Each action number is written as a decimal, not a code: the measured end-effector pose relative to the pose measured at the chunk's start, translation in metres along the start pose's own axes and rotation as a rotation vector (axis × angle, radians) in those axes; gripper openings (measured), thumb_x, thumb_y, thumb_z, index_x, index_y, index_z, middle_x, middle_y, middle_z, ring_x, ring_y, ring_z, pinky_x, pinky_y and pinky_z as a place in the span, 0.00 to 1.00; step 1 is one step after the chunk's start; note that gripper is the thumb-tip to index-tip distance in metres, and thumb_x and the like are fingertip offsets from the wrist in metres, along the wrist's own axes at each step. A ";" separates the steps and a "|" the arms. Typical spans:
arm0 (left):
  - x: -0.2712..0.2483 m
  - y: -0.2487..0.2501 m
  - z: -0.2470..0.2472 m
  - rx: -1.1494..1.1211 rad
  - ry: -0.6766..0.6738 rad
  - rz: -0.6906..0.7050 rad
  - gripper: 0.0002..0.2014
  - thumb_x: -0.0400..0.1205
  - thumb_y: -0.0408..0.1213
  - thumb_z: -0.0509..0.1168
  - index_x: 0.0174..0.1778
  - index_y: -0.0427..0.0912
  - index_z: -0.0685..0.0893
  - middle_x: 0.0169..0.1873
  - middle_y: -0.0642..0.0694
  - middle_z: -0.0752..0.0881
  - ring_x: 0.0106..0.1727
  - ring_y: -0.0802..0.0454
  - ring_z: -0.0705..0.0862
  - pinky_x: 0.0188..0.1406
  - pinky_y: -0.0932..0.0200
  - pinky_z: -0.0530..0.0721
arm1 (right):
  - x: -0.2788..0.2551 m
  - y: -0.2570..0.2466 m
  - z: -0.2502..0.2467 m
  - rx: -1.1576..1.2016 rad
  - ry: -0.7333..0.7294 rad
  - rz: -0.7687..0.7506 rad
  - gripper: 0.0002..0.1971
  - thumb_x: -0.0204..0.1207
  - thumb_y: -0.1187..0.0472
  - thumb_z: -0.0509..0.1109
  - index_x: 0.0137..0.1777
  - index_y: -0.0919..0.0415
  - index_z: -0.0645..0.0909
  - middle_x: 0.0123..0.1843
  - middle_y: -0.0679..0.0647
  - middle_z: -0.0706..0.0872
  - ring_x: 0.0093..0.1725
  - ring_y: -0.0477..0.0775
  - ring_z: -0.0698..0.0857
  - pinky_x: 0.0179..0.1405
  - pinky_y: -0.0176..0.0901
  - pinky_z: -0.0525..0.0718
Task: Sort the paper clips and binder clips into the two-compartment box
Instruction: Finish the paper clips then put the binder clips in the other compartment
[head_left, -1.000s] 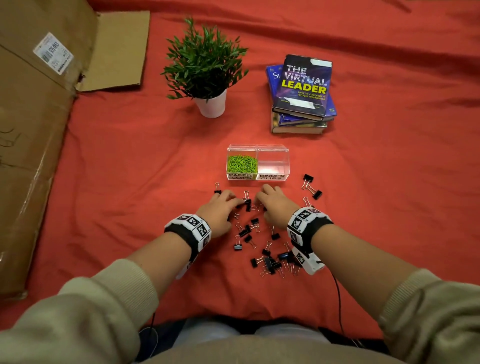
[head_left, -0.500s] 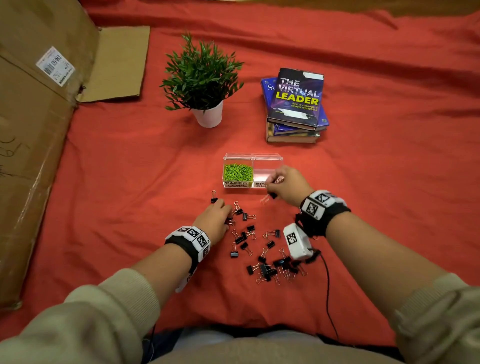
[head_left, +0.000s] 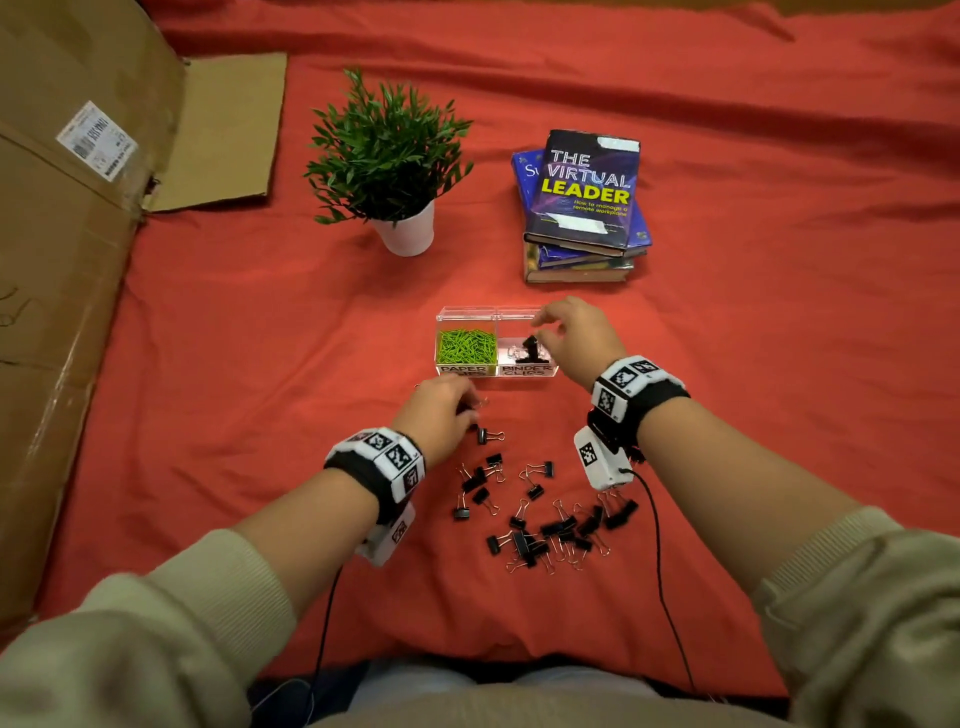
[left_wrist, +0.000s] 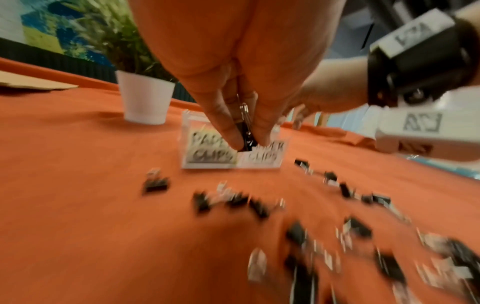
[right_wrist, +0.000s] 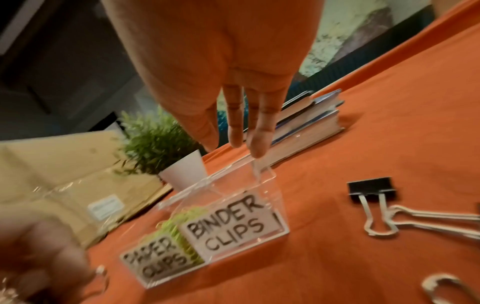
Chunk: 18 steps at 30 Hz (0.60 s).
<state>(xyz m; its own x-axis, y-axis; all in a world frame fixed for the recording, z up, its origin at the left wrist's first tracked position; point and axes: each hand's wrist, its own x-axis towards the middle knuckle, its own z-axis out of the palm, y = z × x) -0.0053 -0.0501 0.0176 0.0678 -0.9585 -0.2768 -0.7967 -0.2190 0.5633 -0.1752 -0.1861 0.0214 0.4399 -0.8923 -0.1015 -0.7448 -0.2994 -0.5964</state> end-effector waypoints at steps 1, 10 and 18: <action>0.007 0.011 -0.004 -0.037 0.020 0.019 0.08 0.78 0.33 0.69 0.52 0.39 0.86 0.51 0.46 0.87 0.53 0.51 0.85 0.58 0.59 0.83 | -0.002 0.009 -0.005 0.033 0.058 0.048 0.08 0.73 0.66 0.67 0.50 0.60 0.85 0.51 0.57 0.83 0.47 0.52 0.81 0.51 0.44 0.79; 0.096 0.065 0.002 0.020 0.050 0.083 0.08 0.77 0.29 0.68 0.50 0.43 0.84 0.51 0.44 0.87 0.54 0.46 0.84 0.54 0.56 0.81 | -0.052 0.066 0.002 -0.329 -0.399 0.165 0.37 0.69 0.54 0.69 0.79 0.48 0.62 0.80 0.48 0.61 0.72 0.65 0.65 0.71 0.61 0.72; 0.048 0.062 0.031 0.157 -0.011 0.262 0.10 0.77 0.40 0.68 0.53 0.46 0.83 0.55 0.46 0.81 0.62 0.46 0.78 0.68 0.48 0.76 | -0.081 0.065 0.005 -0.294 -0.510 0.103 0.35 0.68 0.52 0.70 0.76 0.55 0.66 0.75 0.52 0.63 0.70 0.62 0.63 0.68 0.59 0.76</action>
<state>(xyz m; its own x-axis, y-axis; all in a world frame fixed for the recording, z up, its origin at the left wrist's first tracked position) -0.0694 -0.1036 0.0153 -0.1587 -0.9763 -0.1470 -0.8693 0.0676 0.4896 -0.2570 -0.1318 -0.0133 0.4888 -0.6690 -0.5599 -0.8723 -0.3656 -0.3247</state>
